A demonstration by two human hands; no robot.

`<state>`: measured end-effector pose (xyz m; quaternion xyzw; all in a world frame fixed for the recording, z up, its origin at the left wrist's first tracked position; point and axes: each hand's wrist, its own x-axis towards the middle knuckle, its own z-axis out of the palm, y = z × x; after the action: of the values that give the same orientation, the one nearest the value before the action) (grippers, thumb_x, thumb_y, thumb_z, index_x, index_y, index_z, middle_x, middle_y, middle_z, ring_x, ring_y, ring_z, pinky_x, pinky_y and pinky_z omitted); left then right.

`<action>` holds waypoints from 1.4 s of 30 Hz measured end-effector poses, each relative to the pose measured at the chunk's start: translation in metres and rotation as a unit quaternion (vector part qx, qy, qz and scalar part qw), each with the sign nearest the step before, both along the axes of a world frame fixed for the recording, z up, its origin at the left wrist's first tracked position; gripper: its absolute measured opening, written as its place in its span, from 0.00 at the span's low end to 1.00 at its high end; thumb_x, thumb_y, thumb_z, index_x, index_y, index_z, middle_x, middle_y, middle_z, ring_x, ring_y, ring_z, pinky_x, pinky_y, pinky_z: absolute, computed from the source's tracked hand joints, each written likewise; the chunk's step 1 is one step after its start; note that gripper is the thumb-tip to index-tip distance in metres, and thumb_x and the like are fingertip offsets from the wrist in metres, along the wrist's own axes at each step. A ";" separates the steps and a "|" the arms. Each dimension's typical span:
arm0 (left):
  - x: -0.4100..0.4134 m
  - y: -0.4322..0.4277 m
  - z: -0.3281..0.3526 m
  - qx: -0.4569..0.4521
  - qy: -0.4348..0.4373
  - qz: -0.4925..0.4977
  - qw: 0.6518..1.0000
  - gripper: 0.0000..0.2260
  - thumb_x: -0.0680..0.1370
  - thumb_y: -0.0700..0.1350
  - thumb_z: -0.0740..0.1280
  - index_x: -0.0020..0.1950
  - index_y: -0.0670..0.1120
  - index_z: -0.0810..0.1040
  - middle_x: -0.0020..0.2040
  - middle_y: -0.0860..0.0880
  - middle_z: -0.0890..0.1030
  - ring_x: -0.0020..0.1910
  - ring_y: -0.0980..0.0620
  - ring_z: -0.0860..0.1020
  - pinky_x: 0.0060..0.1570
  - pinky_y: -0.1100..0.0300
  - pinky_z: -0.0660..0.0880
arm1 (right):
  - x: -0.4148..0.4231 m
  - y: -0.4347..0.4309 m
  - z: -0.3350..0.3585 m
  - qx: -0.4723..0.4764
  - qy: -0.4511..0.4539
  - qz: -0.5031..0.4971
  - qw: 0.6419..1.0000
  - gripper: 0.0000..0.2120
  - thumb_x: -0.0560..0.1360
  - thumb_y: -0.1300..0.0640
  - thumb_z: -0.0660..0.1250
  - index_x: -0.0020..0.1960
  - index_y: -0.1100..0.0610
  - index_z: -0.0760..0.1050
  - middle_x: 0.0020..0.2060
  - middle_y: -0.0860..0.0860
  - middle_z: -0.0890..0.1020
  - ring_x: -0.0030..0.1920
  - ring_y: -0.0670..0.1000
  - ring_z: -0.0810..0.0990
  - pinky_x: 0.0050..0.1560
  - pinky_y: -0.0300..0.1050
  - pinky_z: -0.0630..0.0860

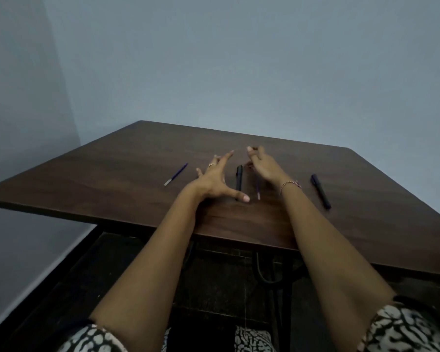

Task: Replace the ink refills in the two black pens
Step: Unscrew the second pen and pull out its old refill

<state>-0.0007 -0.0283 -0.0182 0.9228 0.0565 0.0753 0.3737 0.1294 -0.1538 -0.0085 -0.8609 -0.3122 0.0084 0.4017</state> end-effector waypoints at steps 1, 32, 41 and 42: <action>0.000 0.000 0.000 -0.006 0.007 -0.007 1.000 0.56 0.58 0.57 0.79 0.75 0.62 0.45 0.77 0.45 0.41 0.74 0.40 0.37 0.69 0.40 0.35 | 0.000 -0.001 -0.002 0.000 0.004 -0.001 1.000 0.24 0.81 0.43 0.48 0.70 0.58 0.61 0.62 0.61 0.77 0.63 0.56 0.74 0.56 0.40 0.64; 0.004 -0.008 0.009 0.019 -0.182 0.070 0.981 0.49 0.61 0.53 0.79 0.76 0.52 0.55 0.76 0.49 0.48 0.75 0.43 0.48 0.72 0.41 0.53 | 0.000 -0.016 0.014 0.385 0.032 0.037 0.922 0.35 0.69 0.70 0.72 0.70 0.53 0.61 0.59 0.59 0.75 0.39 0.53 0.83 0.49 0.45 0.81; 0.062 -0.022 0.049 -0.256 -0.214 0.089 0.938 0.16 0.78 0.48 0.65 0.61 0.41 0.76 0.56 0.45 0.80 0.55 0.51 0.78 0.56 0.59 0.72 | 0.008 -0.014 0.021 0.460 0.083 0.083 0.880 0.41 0.69 0.68 0.73 0.73 0.45 0.58 0.60 0.54 0.78 0.46 0.51 0.84 0.59 0.49 0.78; 0.070 -0.024 0.051 -0.279 -0.216 0.073 0.933 0.13 0.78 0.47 0.65 0.59 0.41 0.77 0.54 0.44 0.81 0.54 0.51 0.79 0.58 0.57 0.73 | 0.009 -0.013 0.021 0.461 0.086 0.090 0.879 0.43 0.69 0.68 0.73 0.74 0.44 0.55 0.60 0.54 0.79 0.47 0.52 0.84 0.59 0.50 0.77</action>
<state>0.0688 -0.0528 0.0328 0.7360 0.0599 0.2812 0.6129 0.1387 -0.1668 0.0127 -0.5423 -0.3209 -0.0265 0.7760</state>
